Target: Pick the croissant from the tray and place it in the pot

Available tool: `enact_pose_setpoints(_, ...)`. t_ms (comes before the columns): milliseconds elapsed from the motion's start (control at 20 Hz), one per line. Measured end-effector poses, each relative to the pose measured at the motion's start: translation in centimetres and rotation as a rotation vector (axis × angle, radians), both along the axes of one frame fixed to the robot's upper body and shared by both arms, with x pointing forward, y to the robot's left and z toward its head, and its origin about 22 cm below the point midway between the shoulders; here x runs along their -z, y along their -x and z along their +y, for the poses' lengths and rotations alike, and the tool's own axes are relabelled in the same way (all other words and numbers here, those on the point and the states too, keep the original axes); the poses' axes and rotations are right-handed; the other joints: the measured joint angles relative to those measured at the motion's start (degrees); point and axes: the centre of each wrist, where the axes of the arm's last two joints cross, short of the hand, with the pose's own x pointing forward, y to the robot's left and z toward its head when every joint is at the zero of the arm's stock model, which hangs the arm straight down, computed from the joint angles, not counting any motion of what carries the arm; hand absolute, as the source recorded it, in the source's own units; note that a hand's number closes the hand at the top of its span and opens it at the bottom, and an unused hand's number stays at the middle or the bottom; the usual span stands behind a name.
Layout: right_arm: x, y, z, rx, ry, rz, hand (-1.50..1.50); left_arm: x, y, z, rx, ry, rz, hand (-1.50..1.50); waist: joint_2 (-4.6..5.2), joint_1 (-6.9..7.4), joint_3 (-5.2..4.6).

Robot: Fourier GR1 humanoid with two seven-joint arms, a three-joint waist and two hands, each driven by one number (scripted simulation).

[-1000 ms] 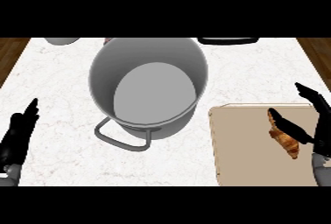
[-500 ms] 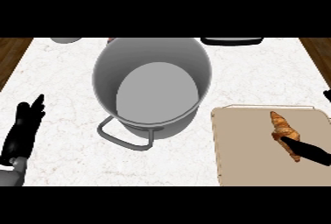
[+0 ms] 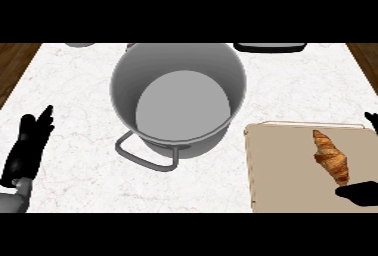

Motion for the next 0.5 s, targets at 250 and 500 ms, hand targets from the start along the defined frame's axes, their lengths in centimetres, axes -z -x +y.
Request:
enact_pose_setpoints(250, -1.9, -0.8, 2.5, 0.008, -0.017, 0.160, -1.50, -0.3, -0.3, -0.5, 0.006, 0.003, 0.003, 0.00, 0.14, 0.43, 0.14)
enact_pose_setpoints(500, -1.8, -1.4, 2.7, 0.031, -0.029, 0.201, -1.50, -0.1, -0.8, -0.7, 0.004, -0.006, 0.003, 0.00, 0.17, 0.26, 0.22)
